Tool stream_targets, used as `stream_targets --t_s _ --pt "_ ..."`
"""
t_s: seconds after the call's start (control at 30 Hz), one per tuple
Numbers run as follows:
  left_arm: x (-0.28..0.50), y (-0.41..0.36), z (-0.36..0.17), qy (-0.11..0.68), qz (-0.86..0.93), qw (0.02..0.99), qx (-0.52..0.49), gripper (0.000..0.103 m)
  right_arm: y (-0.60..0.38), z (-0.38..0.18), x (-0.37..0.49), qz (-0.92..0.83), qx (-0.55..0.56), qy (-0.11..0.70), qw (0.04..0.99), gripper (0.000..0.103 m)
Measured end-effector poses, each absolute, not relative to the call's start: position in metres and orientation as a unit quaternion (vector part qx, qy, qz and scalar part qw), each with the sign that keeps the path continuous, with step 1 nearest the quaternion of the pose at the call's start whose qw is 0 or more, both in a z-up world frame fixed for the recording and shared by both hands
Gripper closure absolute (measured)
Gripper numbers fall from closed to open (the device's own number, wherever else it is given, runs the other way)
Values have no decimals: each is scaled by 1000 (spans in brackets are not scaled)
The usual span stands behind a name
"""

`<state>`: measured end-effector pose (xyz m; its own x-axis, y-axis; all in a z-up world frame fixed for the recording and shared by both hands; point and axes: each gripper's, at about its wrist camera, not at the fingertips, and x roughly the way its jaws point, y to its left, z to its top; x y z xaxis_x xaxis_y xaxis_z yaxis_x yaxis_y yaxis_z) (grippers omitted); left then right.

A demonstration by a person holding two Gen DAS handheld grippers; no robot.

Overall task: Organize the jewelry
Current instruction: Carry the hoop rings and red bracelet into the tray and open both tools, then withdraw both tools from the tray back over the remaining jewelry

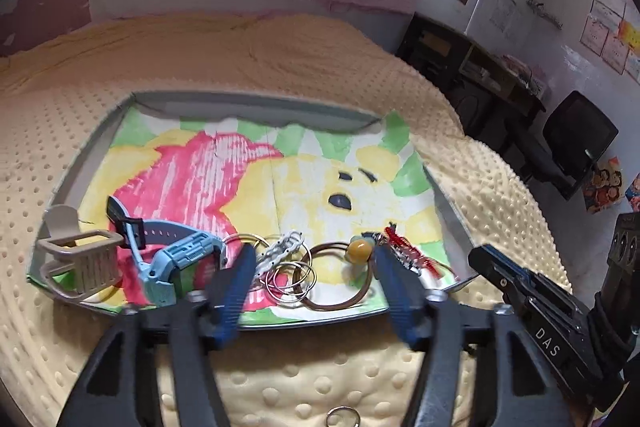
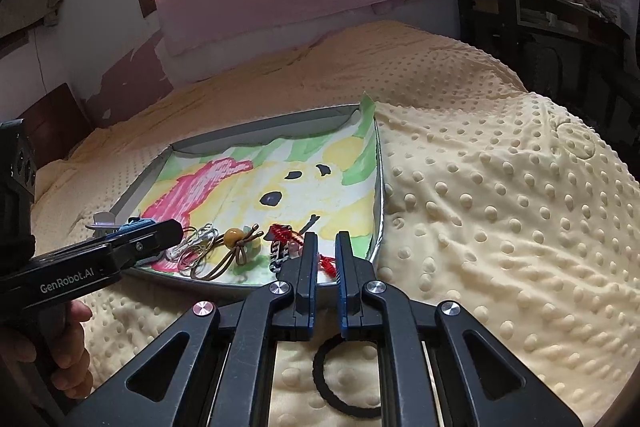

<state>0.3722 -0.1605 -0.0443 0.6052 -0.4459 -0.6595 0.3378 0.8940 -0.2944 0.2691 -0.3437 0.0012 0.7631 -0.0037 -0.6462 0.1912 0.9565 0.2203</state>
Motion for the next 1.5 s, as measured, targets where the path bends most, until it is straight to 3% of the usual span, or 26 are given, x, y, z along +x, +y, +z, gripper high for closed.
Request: stream_targets --t_s 0.07,0.13,0.27,0.33,0.47,0.53,0.73,1.1,1.5 --pt "362 -158 -34 368 -221 901 -68 37 -346 9 256 -57 137 325 934 87" --pt "351 -155 -24 358 -223 904 -70 36 -348 18 241 -61 138 303 941 70" --pt "316 -142 0 314 -219 920 -82 18 -345 48 206 -58 132 259 955 65" --pt "295 -135 12 294 -219 927 -82 13 -343 63 186 -59 127 237 961 50" --pt "248 -121 36 253 -206 942 -76 6 -335 95 142 -55 121 203 970 41" --pt "222 -112 48 227 -198 950 -76 0 -329 108 119 -54 116 187 974 31" --pt "147 -89 77 178 -193 962 -69 0 -312 146 50 -52 99 159 981 13" --pt "46 -65 97 151 -191 968 -56 0 -290 187 -65 -68 71 161 982 7" --pt "-13 -51 66 158 -157 975 -25 0 -277 140 -115 -71 79 139 985 1"
